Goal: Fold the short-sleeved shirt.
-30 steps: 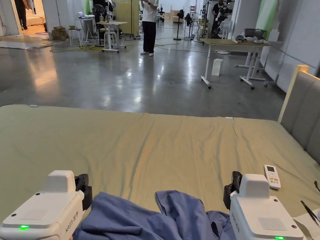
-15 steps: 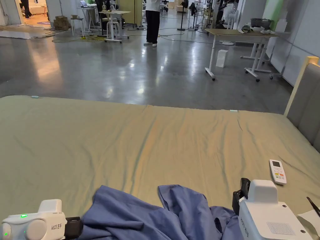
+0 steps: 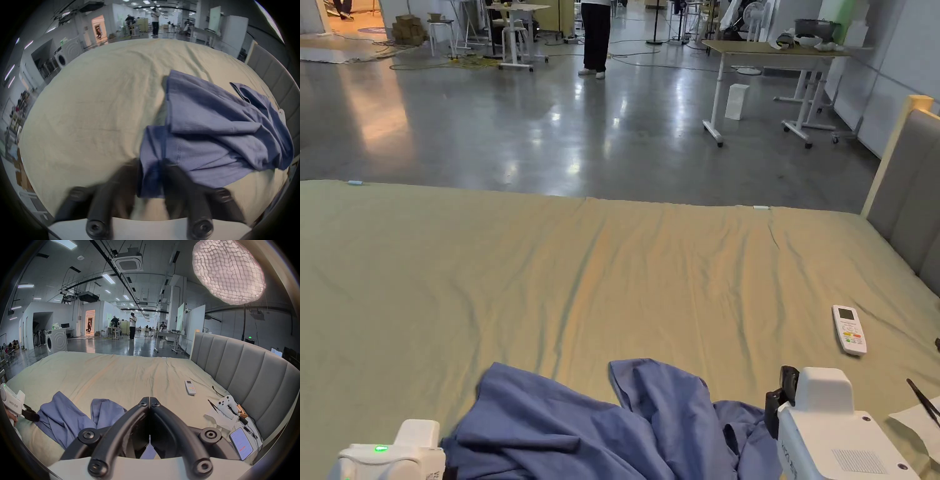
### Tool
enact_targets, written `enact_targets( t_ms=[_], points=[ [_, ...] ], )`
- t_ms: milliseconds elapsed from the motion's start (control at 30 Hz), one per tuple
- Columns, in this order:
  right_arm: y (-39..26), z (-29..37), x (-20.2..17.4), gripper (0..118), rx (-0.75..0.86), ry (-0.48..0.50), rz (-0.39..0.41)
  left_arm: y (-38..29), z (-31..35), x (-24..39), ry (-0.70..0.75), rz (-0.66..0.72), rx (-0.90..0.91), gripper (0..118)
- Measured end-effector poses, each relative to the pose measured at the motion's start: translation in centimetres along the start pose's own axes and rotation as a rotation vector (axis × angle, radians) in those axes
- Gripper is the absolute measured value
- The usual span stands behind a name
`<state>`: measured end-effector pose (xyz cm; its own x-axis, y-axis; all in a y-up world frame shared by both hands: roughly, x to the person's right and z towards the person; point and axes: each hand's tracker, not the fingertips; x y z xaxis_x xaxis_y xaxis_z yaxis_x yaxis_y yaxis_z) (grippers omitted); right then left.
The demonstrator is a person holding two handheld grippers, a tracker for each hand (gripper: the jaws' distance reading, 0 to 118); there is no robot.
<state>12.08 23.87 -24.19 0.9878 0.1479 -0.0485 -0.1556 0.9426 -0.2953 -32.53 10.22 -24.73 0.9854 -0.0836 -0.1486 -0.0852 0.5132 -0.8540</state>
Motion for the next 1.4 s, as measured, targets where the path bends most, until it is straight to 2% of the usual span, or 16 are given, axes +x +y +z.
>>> enact_targets(
  t_ms=[267, 433, 467, 533, 567, 633, 700, 767, 867, 900, 967, 1000, 1033, 1067, 1167, 1400],
  points=[
    [-0.7, -2.2, 2.1, 0, -0.037, -0.014, 0.005, -0.1, 1.4, -1.5, -0.051, 0.040, 0.050, 3],
    [-1.0, -6.0, 4.5, 0, -0.202, 0.023, 0.010, 0.0, 4.2, -1.9, -0.092, 0.098, 0.133, 3],
    [-1.3, -6.2, 4.5, 0, -0.290, 0.010, -0.026, -0.1, 4.6, -2.1, -0.106, 0.099, 0.149, 3],
    [-1.8, -8.2, 4.6, 1, -0.322, 0.034, 0.036, 0.0, 5.7, -1.7, -0.101, 0.086, 0.161, 3],
    [-2.3, -9.3, 4.6, 5, -0.349, 0.040, 0.046, 0.0, 6.1, -1.6, -0.102, 0.080, 0.175, 3],
    [-3.7, -11.9, 4.7, 27, -0.461, 0.101, 0.071, -0.1, 6.5, -1.7, -0.116, 0.087, 0.186, 3],
    [-5.2, -13.7, 4.4, 61, -0.525, 0.128, 0.055, 0.0, 7.3, -1.5, -0.122, 0.097, 0.198, 3],
    [-7.0, -15.8, 4.4, 68, -0.606, 0.142, 0.058, 0.1, 7.6, -1.2, -0.118, 0.093, 0.198, 3],
    [-9.6, -18.0, 4.1, 63, -0.683, 0.128, 0.090, 0.1, 7.7, -1.0, -0.116, 0.091, 0.195, 3],
    [-10.3, -18.5, 4.1, 46, -0.704, 0.136, 0.090, 0.0, 7.7, -1.0, -0.114, 0.095, 0.192, 3],
    [-10.6, -18.3, 4.2, 31, -0.667, 0.153, 0.042, 0.2, 7.2, -1.4, -0.114, 0.109, 0.186, 3],
    [-10.6, -18.2, 4.1, 11, -0.662, 0.147, 0.048, 0.1, 7.1, -1.3, -0.110, 0.112, 0.183, 3],
    [-10.6, -18.1, 4.1, 4, -0.653, 0.168, 0.050, 0.0, 7.1, -1.3, -0.106, 0.112, 0.182, 3],
    [-10.6, -18.1, 4.1, 4, -0.642, 0.195, 0.053, 0.1, 6.3, -1.8, -0.107, 0.114, 0.181, 3],
    [-8.4, -14.9, 3.4, 4, -0.590, 0.141, 0.101, 0.2, 6.3, -1.9, -0.104, 0.117, 0.180, 3],
    [-1.6, -10.3, 4.3, 4, -0.399, 0.145, 0.048, 2.7, 9.1, -2.4, -0.140, 0.113, 0.280, 3]
  ],
)
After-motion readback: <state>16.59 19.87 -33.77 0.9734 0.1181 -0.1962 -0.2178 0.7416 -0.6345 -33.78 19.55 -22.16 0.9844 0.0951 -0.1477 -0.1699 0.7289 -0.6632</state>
